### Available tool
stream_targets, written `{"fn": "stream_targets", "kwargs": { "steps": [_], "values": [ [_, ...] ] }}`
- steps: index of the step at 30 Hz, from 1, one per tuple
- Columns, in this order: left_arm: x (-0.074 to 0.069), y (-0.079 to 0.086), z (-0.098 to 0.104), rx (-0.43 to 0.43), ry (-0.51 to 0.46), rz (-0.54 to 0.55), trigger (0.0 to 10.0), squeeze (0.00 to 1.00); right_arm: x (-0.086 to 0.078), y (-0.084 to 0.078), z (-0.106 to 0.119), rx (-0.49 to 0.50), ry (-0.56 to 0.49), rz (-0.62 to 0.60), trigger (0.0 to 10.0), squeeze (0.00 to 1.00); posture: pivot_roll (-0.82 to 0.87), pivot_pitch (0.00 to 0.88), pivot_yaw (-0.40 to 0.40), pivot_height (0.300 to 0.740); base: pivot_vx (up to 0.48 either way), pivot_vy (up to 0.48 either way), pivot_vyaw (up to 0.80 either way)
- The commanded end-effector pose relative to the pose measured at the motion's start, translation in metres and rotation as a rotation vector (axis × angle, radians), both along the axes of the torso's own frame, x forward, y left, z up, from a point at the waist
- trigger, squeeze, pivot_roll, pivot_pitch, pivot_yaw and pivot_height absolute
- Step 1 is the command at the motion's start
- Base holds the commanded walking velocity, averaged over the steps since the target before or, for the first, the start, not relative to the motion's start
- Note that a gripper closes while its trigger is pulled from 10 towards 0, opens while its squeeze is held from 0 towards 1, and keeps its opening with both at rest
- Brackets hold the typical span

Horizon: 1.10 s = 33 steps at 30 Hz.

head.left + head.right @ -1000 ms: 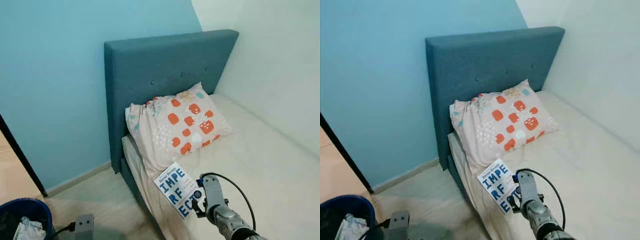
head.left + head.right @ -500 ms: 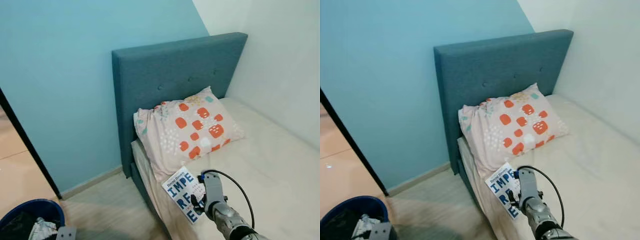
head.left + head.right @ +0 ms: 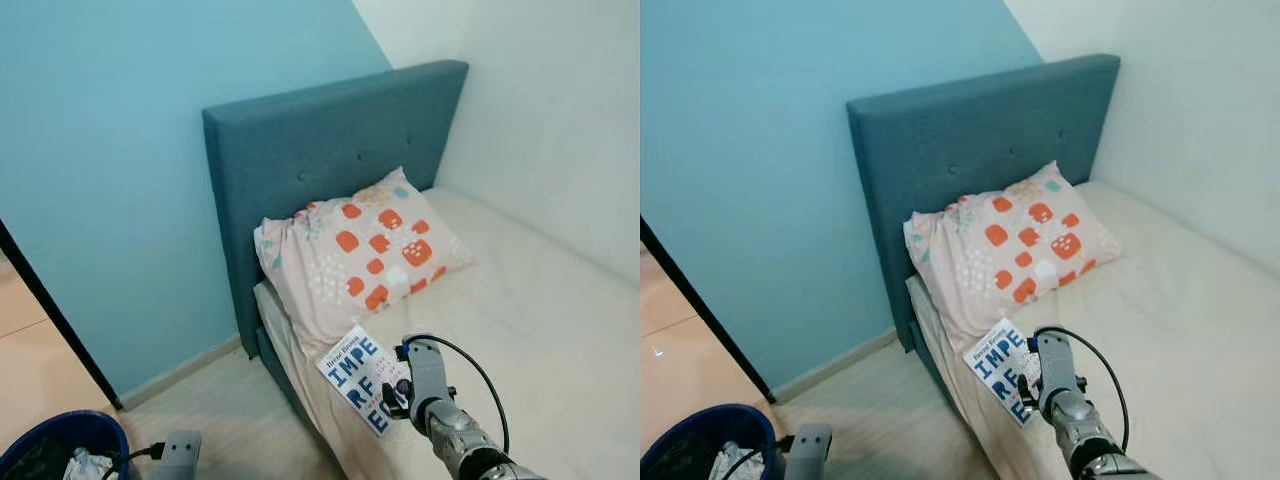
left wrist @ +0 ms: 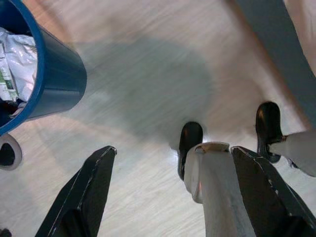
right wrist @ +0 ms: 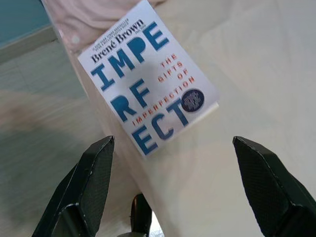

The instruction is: Clean up the room

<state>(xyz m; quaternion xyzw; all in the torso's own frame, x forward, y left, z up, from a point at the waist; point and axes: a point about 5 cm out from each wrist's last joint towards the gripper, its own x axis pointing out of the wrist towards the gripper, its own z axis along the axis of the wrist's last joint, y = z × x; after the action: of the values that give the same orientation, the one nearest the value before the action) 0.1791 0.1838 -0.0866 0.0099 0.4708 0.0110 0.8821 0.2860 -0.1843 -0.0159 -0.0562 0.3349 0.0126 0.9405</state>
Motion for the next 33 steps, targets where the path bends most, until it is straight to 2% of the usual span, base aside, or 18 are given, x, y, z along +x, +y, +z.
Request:
{"fn": "stream_targets", "kwargs": {
  "steps": [1,6,10,14,20,25,27,33],
  "values": [
    [-0.008,0.000,-0.004,0.004,0.040,-0.019,10.0,0.00,-0.004,-0.003,-0.003,-0.012,0.008,0.002,10.0,0.00,-0.08,0.057,-0.027,0.740,-0.326,0.000,0.00],
    [-0.010,0.001,-0.005,0.006,0.050,-0.017,10.0,0.00,-0.005,-0.004,-0.004,-0.013,0.011,-0.002,10.0,0.00,-0.08,0.059,-0.025,0.740,-0.326,0.000,0.00],
    [-0.020,-0.001,-0.009,0.008,0.071,-0.022,10.0,0.00,-0.006,-0.006,-0.004,-0.024,0.013,0.002,10.0,0.00,-0.09,0.067,-0.029,0.740,-0.325,0.000,0.00],
    [-0.025,-0.003,-0.011,0.005,0.078,-0.025,10.0,0.00,-0.006,-0.006,-0.004,-0.032,0.014,0.008,10.0,0.00,-0.09,0.070,-0.032,0.740,-0.326,0.000,0.00],
    [-0.032,-0.019,-0.015,-0.010,0.092,-0.045,10.0,0.00,-0.007,-0.005,-0.005,-0.050,0.020,0.028,10.0,0.00,-0.10,0.077,-0.034,0.740,-0.324,0.000,0.00],
    [-0.032,-0.025,-0.016,-0.015,0.093,-0.052,10.0,0.00,-0.007,-0.005,-0.006,-0.054,0.022,0.033,10.0,0.00,-0.10,0.079,-0.033,0.740,-0.324,0.000,0.00],
    [-0.028,-0.029,-0.014,-0.016,0.090,-0.058,10.0,0.00,-0.008,-0.004,-0.006,-0.060,0.024,0.037,10.0,0.00,-0.10,0.081,-0.030,0.740,-0.324,0.000,0.00],
    [-0.019,-0.036,-0.011,-0.016,0.080,-0.068,10.0,0.00,-0.009,-0.005,-0.007,-0.062,0.033,0.024,10.0,0.00,-0.10,0.084,-0.025,0.740,-0.327,0.000,-0.75]
  ]
}}
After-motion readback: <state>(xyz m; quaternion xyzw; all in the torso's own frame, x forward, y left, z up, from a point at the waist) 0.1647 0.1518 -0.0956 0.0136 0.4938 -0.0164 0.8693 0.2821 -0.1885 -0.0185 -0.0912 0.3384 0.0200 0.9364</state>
